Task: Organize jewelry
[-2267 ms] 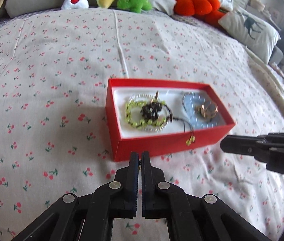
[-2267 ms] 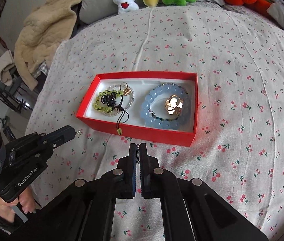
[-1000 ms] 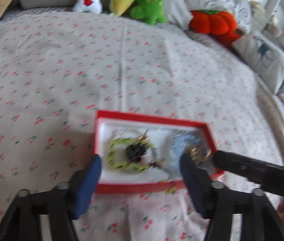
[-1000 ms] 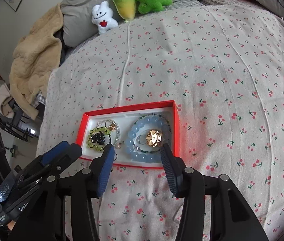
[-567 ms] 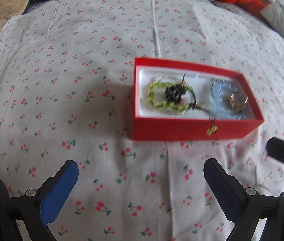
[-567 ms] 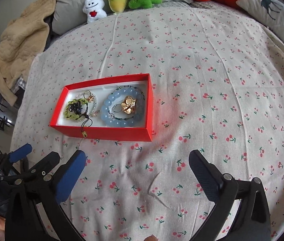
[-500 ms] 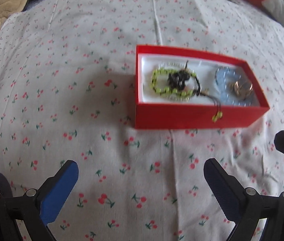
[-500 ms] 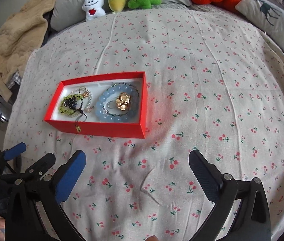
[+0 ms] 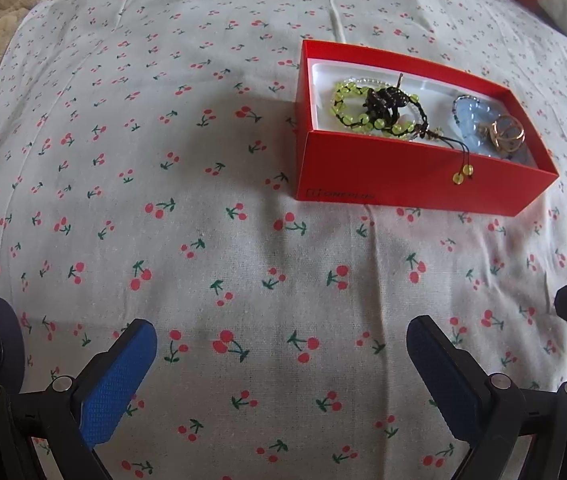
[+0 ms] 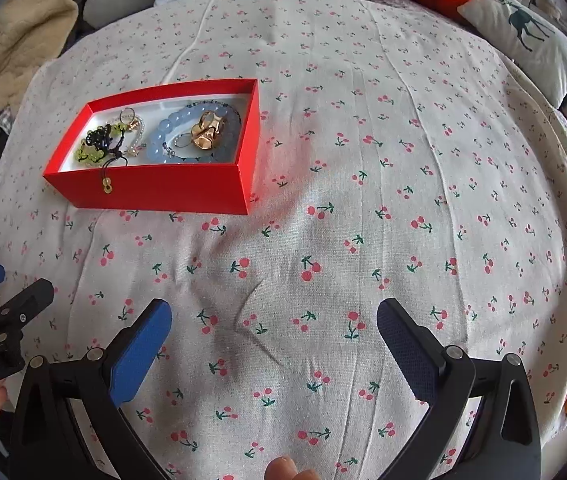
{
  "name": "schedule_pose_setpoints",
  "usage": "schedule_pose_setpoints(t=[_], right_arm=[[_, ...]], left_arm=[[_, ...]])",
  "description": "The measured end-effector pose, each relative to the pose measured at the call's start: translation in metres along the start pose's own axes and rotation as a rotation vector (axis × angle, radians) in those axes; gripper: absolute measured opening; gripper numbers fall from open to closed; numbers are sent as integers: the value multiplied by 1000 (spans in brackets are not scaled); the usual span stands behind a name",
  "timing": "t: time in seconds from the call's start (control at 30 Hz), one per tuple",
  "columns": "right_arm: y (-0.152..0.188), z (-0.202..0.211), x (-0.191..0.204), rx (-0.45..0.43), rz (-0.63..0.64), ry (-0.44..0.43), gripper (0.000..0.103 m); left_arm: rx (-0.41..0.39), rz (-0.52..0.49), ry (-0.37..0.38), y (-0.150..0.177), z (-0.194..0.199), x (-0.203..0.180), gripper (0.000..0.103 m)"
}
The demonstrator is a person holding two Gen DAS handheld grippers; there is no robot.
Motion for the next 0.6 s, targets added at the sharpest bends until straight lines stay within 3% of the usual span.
schedule_pose_setpoints(t=[0.6], right_arm=[[1,-3,9,-4,20,23,103]], left_arm=[[-8,-18,-15,-1,1,-3,102]])
Point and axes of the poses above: each gripper's, at about its wrist camera, not at the fingertips, and z roughly against the way its jaws point, x to its left, y to its underside, the point moved 9 cm from there along -z, roughly the way its jaws point, and after that the axes turned 12 degrees about -z, right-handed, at the moved point
